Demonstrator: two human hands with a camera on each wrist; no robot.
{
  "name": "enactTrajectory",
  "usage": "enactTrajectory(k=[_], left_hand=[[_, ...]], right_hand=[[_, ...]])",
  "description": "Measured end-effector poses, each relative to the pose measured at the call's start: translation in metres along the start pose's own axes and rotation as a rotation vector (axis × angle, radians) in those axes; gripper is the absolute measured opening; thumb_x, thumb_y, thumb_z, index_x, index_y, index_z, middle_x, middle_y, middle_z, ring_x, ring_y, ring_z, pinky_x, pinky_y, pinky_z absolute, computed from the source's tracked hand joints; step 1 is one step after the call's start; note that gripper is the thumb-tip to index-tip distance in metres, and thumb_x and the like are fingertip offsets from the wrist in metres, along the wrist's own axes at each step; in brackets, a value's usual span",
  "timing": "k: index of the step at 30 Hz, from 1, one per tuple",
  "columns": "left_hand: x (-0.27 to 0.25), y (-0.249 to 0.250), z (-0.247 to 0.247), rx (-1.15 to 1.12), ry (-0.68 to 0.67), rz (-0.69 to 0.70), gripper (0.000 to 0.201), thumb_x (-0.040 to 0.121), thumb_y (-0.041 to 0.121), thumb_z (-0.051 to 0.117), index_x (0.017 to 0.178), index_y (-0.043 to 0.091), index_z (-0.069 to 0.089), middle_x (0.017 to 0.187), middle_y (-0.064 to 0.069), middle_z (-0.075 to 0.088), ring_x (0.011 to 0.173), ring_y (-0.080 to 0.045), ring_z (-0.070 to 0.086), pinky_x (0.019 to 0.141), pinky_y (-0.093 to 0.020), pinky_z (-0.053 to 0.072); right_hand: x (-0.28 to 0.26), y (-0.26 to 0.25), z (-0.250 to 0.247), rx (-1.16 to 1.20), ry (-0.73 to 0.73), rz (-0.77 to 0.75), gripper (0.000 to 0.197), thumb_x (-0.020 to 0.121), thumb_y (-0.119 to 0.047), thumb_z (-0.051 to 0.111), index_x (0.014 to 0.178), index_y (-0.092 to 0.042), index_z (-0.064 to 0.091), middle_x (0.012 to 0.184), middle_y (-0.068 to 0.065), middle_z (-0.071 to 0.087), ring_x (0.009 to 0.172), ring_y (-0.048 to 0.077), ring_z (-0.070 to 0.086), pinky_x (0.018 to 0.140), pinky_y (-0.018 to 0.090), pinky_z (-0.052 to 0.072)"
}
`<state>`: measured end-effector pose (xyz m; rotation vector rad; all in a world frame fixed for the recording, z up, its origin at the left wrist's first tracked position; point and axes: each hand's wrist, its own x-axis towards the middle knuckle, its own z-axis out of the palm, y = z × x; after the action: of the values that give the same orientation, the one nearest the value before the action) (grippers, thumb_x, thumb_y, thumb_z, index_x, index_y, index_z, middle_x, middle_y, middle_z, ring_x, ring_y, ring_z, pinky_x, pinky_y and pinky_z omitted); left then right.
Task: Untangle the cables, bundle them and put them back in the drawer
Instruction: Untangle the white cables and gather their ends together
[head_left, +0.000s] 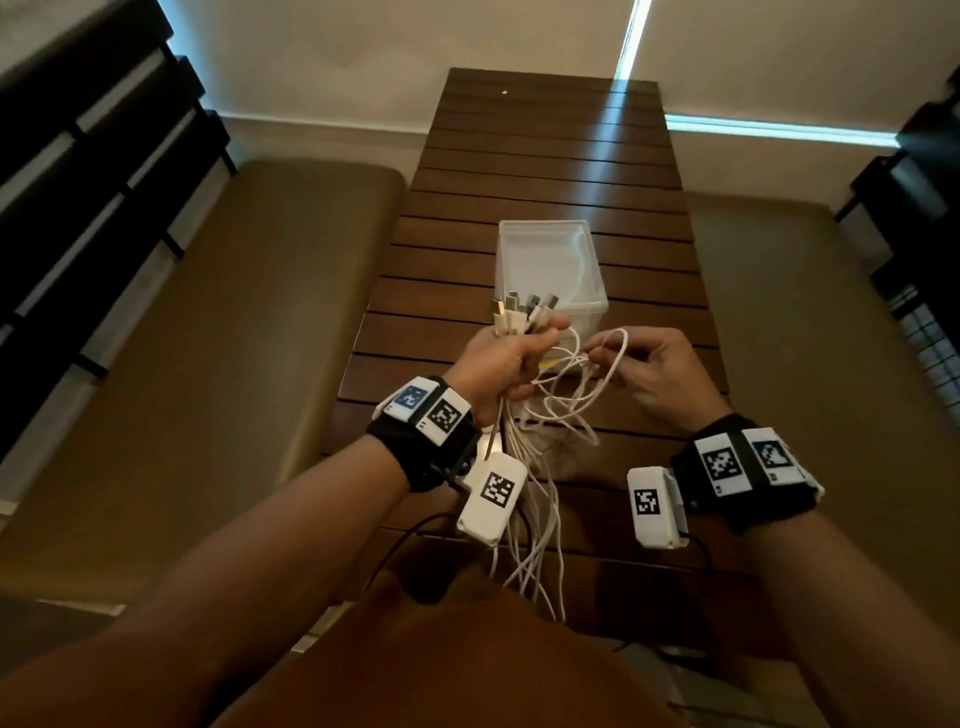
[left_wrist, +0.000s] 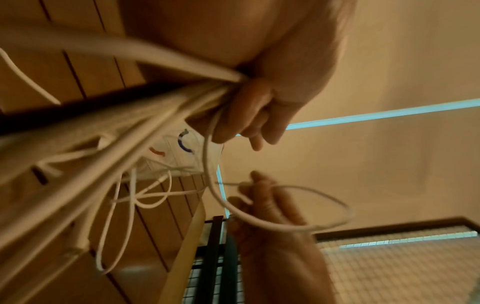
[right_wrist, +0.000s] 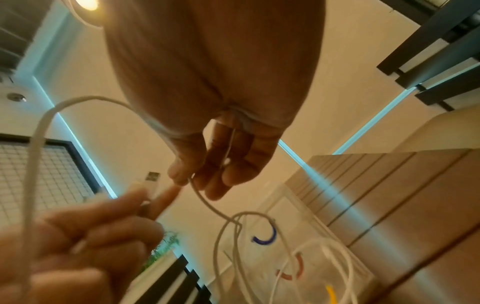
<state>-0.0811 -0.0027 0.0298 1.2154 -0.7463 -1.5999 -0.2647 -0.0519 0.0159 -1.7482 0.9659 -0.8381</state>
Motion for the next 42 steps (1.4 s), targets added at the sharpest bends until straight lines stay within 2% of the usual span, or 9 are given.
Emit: enactTrajectory(k=[6,12,16,20,22,24,32,37,42], left_hand=[[0.004,-0.010,0.018,0.289,-0.111,0.010,0.010,0.096,0.018,0.056,0.087,0.018,0.060,0.049,0.011,0.057,0.044,-0.006,0.036,0.044,-0.022,0.025],[0.002,-0.020,0.014,0.466,-0.073,-0.012,0.021,0.094,0.015,0.059,0.106,-0.002,0.064,0.063,0.008,0.057,0.038,0.004,0.045,0.040,-0.014,0.036],[0.001,-0.023,0.013,0.316,-0.071,0.034,0.011,0.095,0.017,0.058,0.094,0.010,0.066,0.056,0.009,0.060,0.042,-0.004,0.040,0.040,-0.019,0.034],[-0.005,-0.015,0.013,0.130,-0.056,0.102,0.014,0.094,0.009,0.056,0.098,-0.002,0.065,0.065,0.004,0.069,0.052,-0.005,0.061,0.046,-0.016,0.046],[-0.005,-0.015,0.008,0.093,0.029,0.134,0.010,0.094,0.013,0.060,0.088,0.008,0.065,0.061,0.005,0.064,0.043,-0.007,0.047,0.036,-0.017,0.033],[-0.004,-0.017,0.000,0.078,0.095,0.166,0.015,0.094,0.017,0.060,0.080,0.014,0.066,0.062,0.005,0.063,0.045,-0.009,0.037,0.036,-0.017,0.027],[-0.005,-0.018,-0.001,-0.024,0.007,0.300,0.014,0.085,0.031,0.063,0.082,0.022,0.072,0.072,0.002,0.064,0.056,-0.013,0.045,0.046,-0.019,0.034],[-0.007,-0.005,-0.002,-0.091,-0.032,0.329,0.014,0.093,0.019,0.051,0.089,0.014,0.063,0.069,0.007,0.066,0.041,-0.002,0.040,0.035,-0.014,0.031],[0.007,-0.008,-0.002,-0.027,-0.051,0.175,0.023,0.096,0.016,0.053,0.116,0.012,0.064,0.085,0.006,0.061,0.040,-0.001,0.034,0.035,-0.015,0.029]], right_hand=[[-0.006,-0.029,-0.007,0.125,0.046,-0.157,0.015,0.086,0.000,0.064,0.098,-0.009,0.070,0.079,-0.009,0.073,0.072,0.006,0.068,0.068,0.018,0.054],[-0.007,-0.051,-0.015,0.310,0.390,-0.290,0.023,0.089,-0.008,0.064,0.100,-0.028,0.069,0.088,-0.003,0.069,0.073,0.016,0.067,0.067,0.025,0.056],[-0.012,-0.036,0.000,0.083,0.111,0.053,0.048,0.086,-0.011,0.068,0.126,-0.029,0.049,0.109,0.002,0.057,0.088,0.006,0.061,0.068,0.016,0.050],[-0.021,0.009,0.016,-0.275,-0.308,0.201,0.010,0.088,-0.019,0.067,0.097,-0.018,0.071,0.086,-0.004,0.070,0.076,0.001,0.065,0.074,0.029,0.051],[-0.023,0.027,0.013,-0.328,-0.214,0.234,0.014,0.091,-0.021,0.064,0.079,-0.022,0.071,0.071,-0.006,0.068,0.060,-0.002,0.059,0.066,0.027,0.047],[-0.021,0.038,0.006,-0.395,-0.161,0.271,0.018,0.091,-0.023,0.064,0.074,-0.029,0.069,0.074,-0.007,0.069,0.066,0.002,0.060,0.069,0.028,0.048],[-0.003,0.047,0.000,-0.678,-0.312,0.336,0.016,0.087,-0.034,0.068,0.097,-0.021,0.073,0.076,-0.014,0.058,0.077,0.007,0.057,0.072,0.023,0.039],[-0.006,0.060,-0.001,-0.584,-0.185,0.272,0.011,0.084,-0.018,0.072,0.093,-0.012,0.077,0.091,0.002,0.066,0.083,0.015,0.063,0.070,0.016,0.042],[0.005,0.038,0.000,-0.208,0.062,0.141,0.015,0.074,-0.001,0.078,0.082,-0.014,0.075,0.078,-0.002,0.072,0.071,-0.004,0.065,0.072,0.014,0.047]])
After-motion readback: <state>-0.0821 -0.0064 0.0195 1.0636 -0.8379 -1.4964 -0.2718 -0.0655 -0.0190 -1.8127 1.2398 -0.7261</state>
